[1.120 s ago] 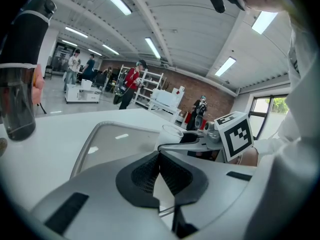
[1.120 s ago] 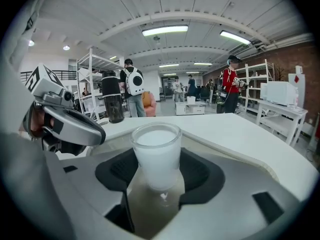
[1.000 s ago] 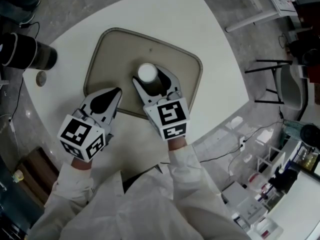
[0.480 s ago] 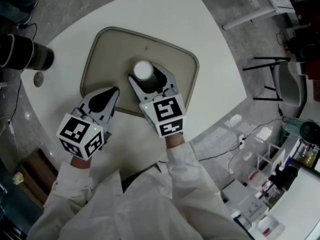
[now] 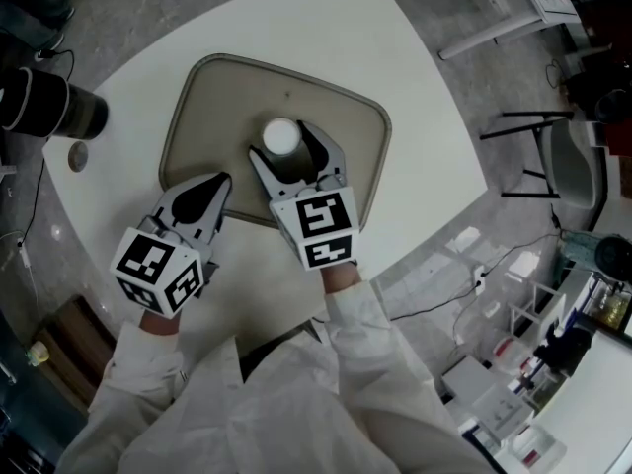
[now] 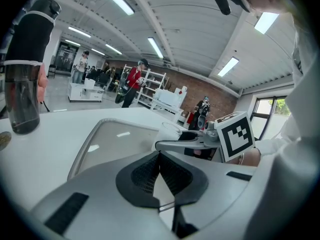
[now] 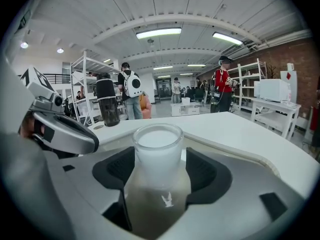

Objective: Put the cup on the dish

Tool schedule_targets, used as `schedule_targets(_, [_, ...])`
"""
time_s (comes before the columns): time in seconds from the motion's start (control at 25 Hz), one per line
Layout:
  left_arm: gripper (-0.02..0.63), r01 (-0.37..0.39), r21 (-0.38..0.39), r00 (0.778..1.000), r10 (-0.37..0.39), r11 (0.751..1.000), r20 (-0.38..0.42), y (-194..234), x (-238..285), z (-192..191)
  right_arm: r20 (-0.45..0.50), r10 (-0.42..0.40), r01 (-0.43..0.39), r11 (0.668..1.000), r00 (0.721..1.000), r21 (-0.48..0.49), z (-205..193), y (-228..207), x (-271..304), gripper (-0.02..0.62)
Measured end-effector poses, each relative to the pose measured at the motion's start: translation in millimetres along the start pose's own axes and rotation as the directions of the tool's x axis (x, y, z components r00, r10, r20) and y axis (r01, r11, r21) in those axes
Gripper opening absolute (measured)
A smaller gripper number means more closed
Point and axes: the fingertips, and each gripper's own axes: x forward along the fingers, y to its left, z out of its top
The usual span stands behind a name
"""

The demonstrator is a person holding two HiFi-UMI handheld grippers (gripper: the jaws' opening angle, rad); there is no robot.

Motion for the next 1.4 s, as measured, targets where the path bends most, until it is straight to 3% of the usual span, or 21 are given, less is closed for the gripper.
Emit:
schedule_targets(0.52, [0.008,0.014,0.026,1.000,-0.014,1.000,0.013,-9.6,-7.9,5.1,-0.051,-0.024,0.025,1.000,0.998,0.014,-8.5,-0.7,-16.9,0.312])
schedule_targets(0.8, [0.009,0.025,0.064,0.999,-0.027,0.998,0.040,-36.1,-22.3,16.8,0.012,-0.053,0.053,0.998,0.999,0.028,9.1,1.0,-62.0,0.311])
schedule_targets(1.08, [0.008,0.072,0.154,0.997,-0.073,0.985,0.004,-78.8,-41.2,8.4,0.061,-0.027,0.027,1.000,0.998,0.003,24.2,23.4,-112.1,0.310])
schedule_targets(1.4, [0.008,0.075,0.194,0.997,-0.080,0.978,0.019,-113.2,-74.2,-1.0,0.088,-0.010,0.014,0.999,0.996,-0.052,29.1,52.0,-162.7,0.310])
